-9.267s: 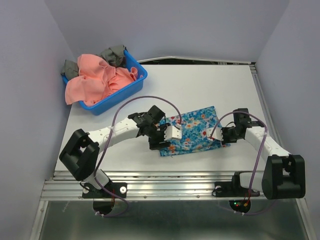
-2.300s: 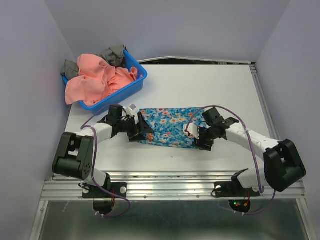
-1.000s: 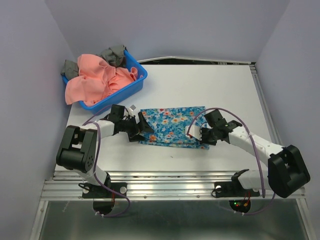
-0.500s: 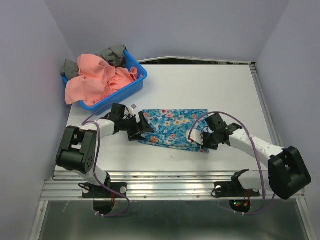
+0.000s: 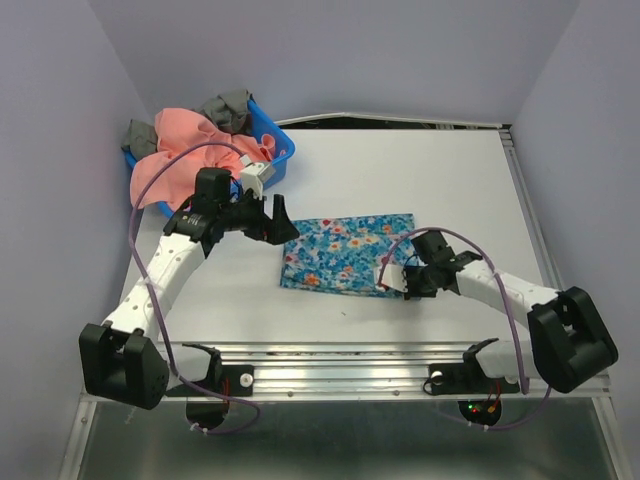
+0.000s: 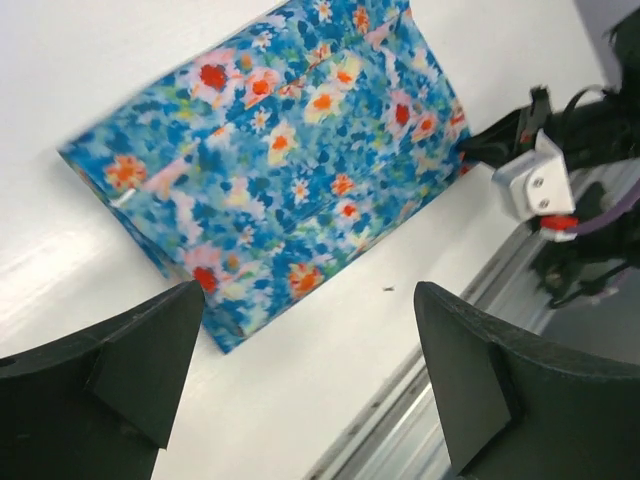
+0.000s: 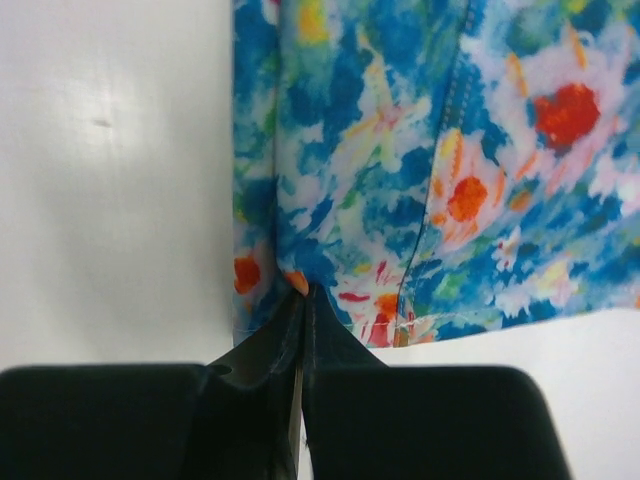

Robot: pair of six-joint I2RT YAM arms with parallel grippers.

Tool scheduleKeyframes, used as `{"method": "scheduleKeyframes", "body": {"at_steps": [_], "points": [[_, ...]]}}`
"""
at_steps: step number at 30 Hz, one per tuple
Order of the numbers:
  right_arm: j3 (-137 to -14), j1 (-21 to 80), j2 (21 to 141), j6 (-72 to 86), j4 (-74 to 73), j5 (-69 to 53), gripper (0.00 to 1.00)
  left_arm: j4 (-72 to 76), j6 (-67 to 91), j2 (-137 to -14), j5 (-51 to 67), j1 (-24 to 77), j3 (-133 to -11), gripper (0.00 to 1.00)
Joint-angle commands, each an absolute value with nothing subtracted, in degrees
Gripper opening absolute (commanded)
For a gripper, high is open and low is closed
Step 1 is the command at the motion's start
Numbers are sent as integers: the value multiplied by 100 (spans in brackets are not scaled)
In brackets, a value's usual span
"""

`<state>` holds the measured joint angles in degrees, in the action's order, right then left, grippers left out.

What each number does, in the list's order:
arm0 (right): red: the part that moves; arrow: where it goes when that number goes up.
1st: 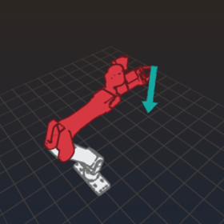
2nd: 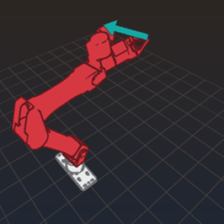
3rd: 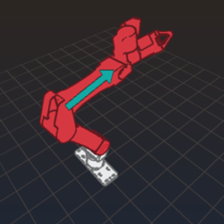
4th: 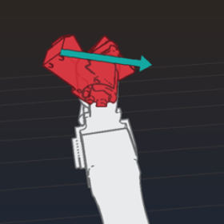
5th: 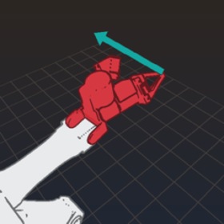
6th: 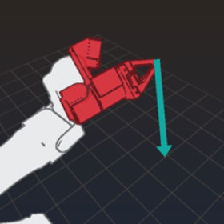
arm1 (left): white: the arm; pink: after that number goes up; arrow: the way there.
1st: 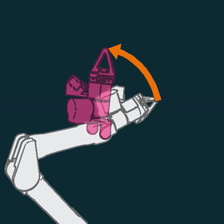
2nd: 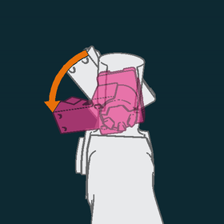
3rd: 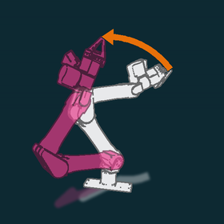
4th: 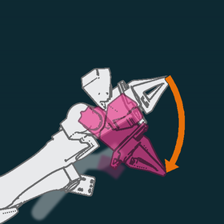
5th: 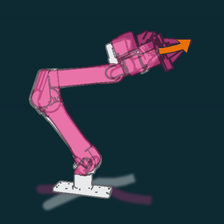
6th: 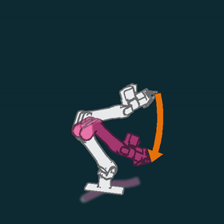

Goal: Fold and stack the skirts
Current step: Fold the skirt

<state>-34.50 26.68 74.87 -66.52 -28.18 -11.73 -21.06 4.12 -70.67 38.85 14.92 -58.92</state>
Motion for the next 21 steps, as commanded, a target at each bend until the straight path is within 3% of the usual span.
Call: {"method": "scheduleKeyframes", "body": {"at_steps": [1, 4, 6, 8, 10, 12, 14, 17, 21], "points": [[-3251, 2032, 8208, -7592, -2242, -501, 1, -2865, -1342, -6891, 3542, 1503, -5898, 99], [-3497, 1390, 8578, -8286, -1504, -212, 5, -2734, -2765, -6838, 3069, 1591, -5652, 98], [-3716, 1161, 8831, -8611, -1127, -89, 12, -2585, -3294, -6925, 2692, 1617, -5642, 96], [-3840, 1090, 8938, -8692, -496, 165, 13, -2121, -3532, -7205, 2453, 1626, -5782, 92], [-4042, 1037, 9035, -8640, 154, 316, 25, -1960, -3840, -7583, 2330, 1739, -6300, 84], [-4174, 1037, 9096, -8649, 377, 482, 58, -1907, -3885, -8373, 1926, 1889, -7087, 80], [-4393, 1037, 9123, -8413, 562, 902, 77, -2134, -3981, -9328, 1488, 2038, -8009, 70], [-4684, 1037, 9027, -8043, 204, 1598, 80, -2557, -4139, -10500, 1109, 2092, -8926, 63], [-5175, 1037, 8728, -6446, -1095, 1959, 87, -2663, -4517, -11565, 703, 2118, -10124, 54]]}}
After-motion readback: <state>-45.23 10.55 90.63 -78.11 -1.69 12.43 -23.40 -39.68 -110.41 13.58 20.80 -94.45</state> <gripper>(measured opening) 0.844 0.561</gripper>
